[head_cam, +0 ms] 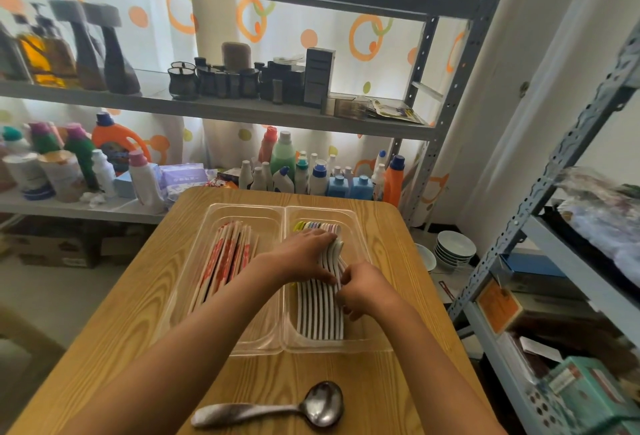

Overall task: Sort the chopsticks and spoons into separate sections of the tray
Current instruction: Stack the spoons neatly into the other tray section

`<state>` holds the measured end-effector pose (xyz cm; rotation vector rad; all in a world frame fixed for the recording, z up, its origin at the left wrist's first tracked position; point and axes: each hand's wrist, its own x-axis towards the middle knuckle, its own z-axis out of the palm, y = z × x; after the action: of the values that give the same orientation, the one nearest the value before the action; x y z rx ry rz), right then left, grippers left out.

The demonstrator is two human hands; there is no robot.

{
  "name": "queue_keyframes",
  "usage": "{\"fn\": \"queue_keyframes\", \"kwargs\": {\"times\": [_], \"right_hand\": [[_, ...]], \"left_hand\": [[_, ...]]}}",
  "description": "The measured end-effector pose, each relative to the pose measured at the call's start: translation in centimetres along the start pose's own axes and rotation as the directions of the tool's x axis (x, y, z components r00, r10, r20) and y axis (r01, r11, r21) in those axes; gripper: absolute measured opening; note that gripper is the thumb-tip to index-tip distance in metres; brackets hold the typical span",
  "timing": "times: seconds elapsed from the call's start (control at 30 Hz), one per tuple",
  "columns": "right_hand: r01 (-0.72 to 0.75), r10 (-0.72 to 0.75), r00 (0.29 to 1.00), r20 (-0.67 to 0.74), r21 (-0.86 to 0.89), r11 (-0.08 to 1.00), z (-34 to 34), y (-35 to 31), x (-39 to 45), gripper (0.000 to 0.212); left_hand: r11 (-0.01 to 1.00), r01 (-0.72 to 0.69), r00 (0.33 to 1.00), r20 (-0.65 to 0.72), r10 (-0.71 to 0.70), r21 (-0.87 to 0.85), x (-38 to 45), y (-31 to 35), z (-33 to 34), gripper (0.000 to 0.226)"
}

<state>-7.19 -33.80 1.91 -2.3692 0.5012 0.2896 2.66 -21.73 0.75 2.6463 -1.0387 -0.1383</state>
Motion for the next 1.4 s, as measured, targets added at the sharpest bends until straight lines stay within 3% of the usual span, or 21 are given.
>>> {"fn": "queue_keyframes", "kwargs": {"times": [0.37,0.57,0.77,0.93,1.1,1.4], "right_hand": [[0.011,-0.012,1.0,-0.028,-0.022,1.0,0.4,0.2,0.0,0.017],[0.04,-0.066,0.971,-0.232,-0.114,0.993,0.1,0.0,-0.5,0.006],[0.157,-0.111,0.947,-0.303,0.132,0.979,-1.2,-2.1,-1.4,0.019],[0.276,-0.188,0.907,-0.378,0.194,0.941,-0.7,-3.2,-3.1,0.012],[0.392,-0.287,0.882,-0.375,0.244,0.887,0.6,-4.2,-5.3,0.02],[0.454,-0.298,0.862,-0.409,0.363,0.814,2.9,-4.5,-10.3,0.014]], "left_hand": [[0.997,0.029,1.0,-0.005,-0.029,-0.078,0.1,-0.1,-0.1,0.088],[0.987,0.023,0.994,-0.098,-0.04,-0.162,-0.8,0.5,-1.1,0.06],[0.979,-0.009,0.979,-0.201,-0.033,-0.203,-3.2,1.2,-2.3,0.034],[0.97,-0.004,0.951,-0.3,-0.071,-0.241,-6.3,1.6,-3.7,0.031],[0.961,0.024,0.908,-0.397,-0.137,-0.276,-9.6,2.2,-4.9,0.031],[0.939,0.018,0.871,-0.456,-0.183,-0.343,-16.2,1.9,-4.9,0.026]]}}
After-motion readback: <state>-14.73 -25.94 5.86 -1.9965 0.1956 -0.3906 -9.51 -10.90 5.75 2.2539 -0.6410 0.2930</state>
